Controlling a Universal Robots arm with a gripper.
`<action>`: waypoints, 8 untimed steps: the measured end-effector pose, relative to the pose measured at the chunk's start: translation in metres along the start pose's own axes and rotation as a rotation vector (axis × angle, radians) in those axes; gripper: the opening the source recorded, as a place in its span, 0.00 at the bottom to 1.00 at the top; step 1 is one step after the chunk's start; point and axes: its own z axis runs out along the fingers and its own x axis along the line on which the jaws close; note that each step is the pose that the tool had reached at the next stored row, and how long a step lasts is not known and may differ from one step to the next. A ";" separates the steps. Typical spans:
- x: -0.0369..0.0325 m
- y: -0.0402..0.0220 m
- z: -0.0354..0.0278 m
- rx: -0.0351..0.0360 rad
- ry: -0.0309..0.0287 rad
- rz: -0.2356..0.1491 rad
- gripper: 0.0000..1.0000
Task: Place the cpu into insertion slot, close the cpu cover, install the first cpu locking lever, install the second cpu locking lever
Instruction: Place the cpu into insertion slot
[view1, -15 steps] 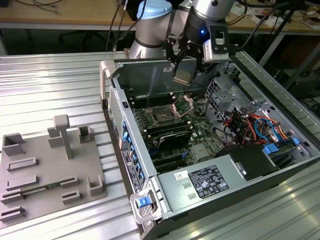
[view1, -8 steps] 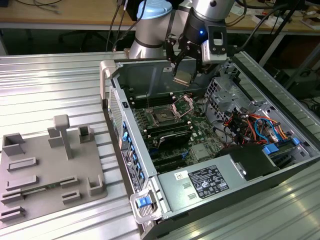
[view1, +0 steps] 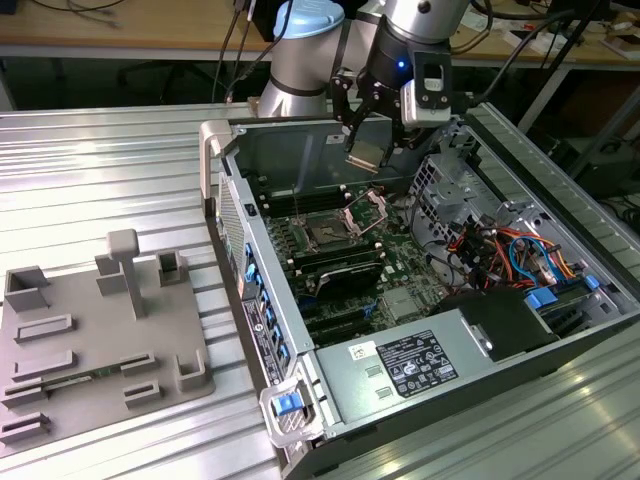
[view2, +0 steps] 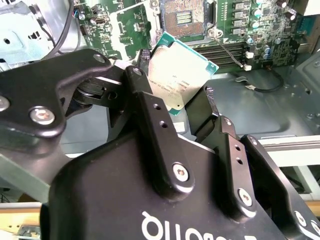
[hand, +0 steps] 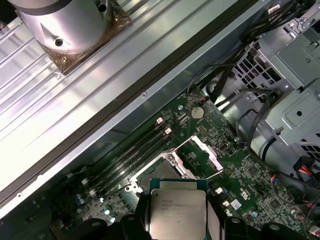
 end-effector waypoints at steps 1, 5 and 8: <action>0.0000 0.0000 0.0001 -0.0001 -0.0004 0.005 0.55; 0.0000 0.0000 0.0004 -0.0004 -0.0016 0.018 0.55; 0.0000 0.0000 0.0006 -0.0006 -0.0025 0.028 0.55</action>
